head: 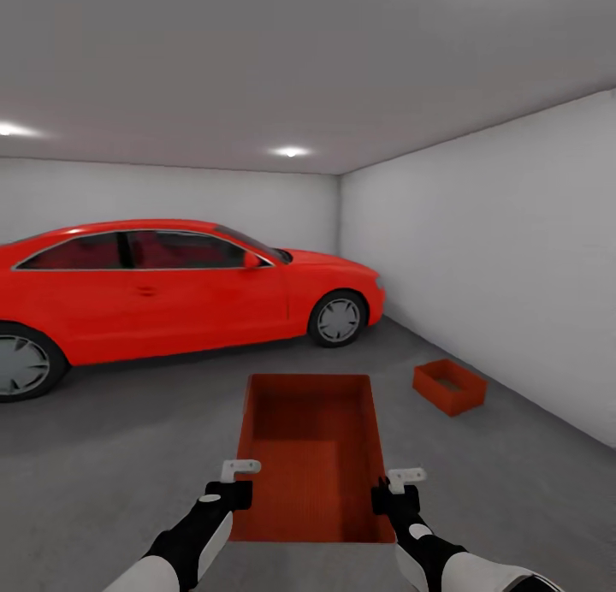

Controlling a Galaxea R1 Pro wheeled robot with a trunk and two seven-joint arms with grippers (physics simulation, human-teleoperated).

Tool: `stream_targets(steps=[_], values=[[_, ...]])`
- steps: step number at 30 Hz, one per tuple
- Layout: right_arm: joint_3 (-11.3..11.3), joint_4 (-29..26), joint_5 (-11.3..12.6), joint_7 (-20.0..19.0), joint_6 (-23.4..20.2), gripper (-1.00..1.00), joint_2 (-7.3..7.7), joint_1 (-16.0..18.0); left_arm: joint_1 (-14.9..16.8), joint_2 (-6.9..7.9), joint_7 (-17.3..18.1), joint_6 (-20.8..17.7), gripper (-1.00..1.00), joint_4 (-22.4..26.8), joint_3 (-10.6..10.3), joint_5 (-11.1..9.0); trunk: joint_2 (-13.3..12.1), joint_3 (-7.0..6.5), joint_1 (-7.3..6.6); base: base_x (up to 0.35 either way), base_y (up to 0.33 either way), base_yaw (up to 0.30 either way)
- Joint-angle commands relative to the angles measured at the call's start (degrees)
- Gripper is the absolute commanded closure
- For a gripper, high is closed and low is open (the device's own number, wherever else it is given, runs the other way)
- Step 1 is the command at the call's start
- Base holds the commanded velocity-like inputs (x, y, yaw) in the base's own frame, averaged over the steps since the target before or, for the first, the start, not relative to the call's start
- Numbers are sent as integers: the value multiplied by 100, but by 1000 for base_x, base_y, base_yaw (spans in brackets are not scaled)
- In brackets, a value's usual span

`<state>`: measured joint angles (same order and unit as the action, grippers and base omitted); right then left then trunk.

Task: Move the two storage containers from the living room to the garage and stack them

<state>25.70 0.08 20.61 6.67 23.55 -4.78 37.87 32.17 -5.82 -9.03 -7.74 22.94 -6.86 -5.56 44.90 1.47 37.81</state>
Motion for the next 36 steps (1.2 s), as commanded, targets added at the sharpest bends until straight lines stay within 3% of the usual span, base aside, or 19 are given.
stream_targets(steps=[1, 26, 36], values=[[-137, 9, 101, 26, 26, 100, -5, 10, 0, 2, -77, -34, 100, 18, -46, -41, 8, 10, 5, 321, 164, -284], [-138, 9, 101, 27, 26, 100, -5, 10, 0, 2, -73, -34, 100, 25, -43, -41, 8, 10, 5, 321, 164, -282], [-144, 9, 101, 27, 23, 100, -4, 10, 0, 2, -73, -34, 100, 26, -43, -41, 8, 10, 5, 321, 164, -49]])
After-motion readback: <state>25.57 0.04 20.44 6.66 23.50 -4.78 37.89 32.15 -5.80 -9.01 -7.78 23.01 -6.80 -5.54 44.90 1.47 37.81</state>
